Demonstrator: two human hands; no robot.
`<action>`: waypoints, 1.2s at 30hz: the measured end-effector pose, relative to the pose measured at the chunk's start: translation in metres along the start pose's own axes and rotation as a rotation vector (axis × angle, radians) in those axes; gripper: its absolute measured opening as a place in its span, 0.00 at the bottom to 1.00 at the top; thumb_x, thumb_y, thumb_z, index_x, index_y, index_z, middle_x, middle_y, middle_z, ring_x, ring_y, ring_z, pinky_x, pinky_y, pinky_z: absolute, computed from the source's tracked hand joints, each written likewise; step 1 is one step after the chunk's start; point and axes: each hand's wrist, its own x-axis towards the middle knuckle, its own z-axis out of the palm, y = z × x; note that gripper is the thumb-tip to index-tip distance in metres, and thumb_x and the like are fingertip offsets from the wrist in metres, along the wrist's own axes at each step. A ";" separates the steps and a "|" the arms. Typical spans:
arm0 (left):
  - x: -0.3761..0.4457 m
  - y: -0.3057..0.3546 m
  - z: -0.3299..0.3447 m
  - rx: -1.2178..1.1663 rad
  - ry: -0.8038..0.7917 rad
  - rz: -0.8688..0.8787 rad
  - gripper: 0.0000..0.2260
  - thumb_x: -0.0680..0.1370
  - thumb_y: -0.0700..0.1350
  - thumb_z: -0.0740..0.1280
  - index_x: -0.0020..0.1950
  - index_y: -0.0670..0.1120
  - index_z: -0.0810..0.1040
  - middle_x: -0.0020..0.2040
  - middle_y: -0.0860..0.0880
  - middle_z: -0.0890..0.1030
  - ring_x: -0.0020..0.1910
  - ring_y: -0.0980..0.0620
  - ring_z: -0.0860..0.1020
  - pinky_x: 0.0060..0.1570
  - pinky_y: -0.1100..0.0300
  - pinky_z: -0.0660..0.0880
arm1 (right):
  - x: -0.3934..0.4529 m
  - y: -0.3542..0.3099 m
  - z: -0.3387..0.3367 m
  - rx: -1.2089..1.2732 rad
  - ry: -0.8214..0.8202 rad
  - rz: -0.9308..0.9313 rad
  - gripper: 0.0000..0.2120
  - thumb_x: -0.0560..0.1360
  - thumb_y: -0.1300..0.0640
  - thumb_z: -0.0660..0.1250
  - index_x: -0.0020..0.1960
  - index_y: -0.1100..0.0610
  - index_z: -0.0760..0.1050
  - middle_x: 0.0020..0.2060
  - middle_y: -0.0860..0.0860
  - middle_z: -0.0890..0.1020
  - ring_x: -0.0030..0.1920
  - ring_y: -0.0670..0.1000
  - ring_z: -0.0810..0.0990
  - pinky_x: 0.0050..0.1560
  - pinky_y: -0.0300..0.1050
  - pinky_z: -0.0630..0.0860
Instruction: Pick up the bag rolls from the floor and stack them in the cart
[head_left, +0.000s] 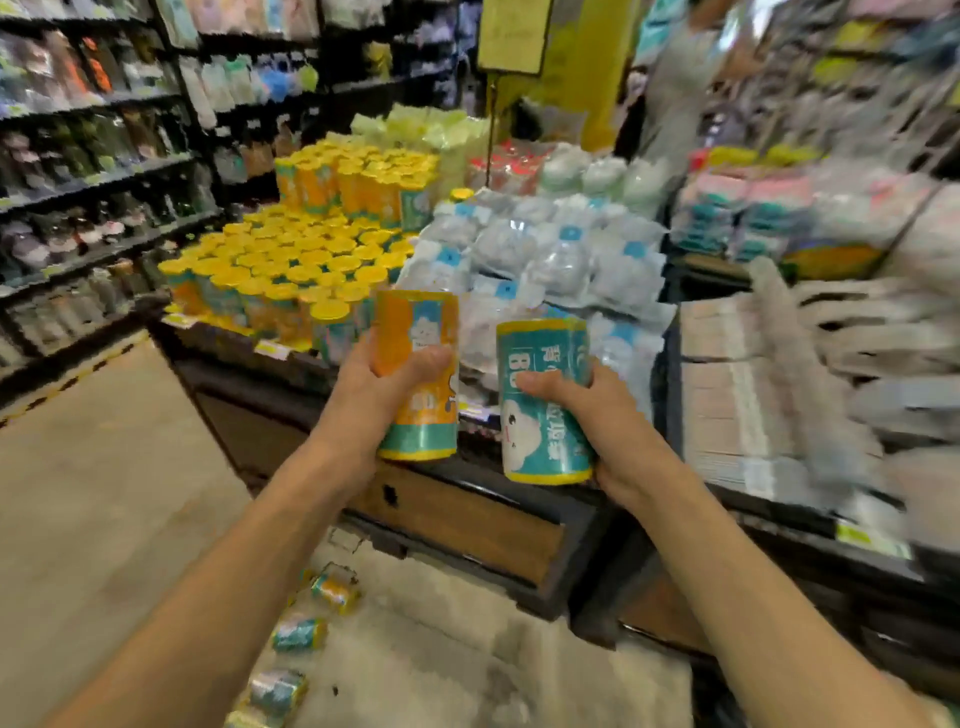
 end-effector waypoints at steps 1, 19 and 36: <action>-0.001 -0.007 0.024 -0.006 -0.077 -0.018 0.22 0.67 0.49 0.79 0.58 0.52 0.78 0.46 0.52 0.87 0.44 0.50 0.86 0.41 0.51 0.82 | -0.019 0.001 -0.022 0.000 0.072 -0.004 0.17 0.72 0.59 0.76 0.60 0.57 0.78 0.48 0.53 0.88 0.46 0.54 0.87 0.43 0.48 0.83; -0.250 -0.094 0.511 -0.004 -1.016 -0.340 0.41 0.56 0.52 0.83 0.67 0.48 0.74 0.52 0.51 0.86 0.42 0.53 0.86 0.39 0.54 0.82 | -0.464 0.021 -0.360 0.067 1.221 -0.041 0.15 0.71 0.58 0.77 0.55 0.53 0.78 0.44 0.52 0.88 0.42 0.53 0.87 0.41 0.49 0.82; -0.354 -0.169 0.750 0.021 -1.225 -0.462 0.23 0.62 0.52 0.76 0.56 0.55 0.78 0.48 0.51 0.86 0.42 0.52 0.86 0.43 0.51 0.83 | -0.587 0.041 -0.560 0.069 1.428 0.047 0.16 0.72 0.56 0.77 0.56 0.51 0.75 0.46 0.51 0.87 0.42 0.51 0.87 0.41 0.46 0.83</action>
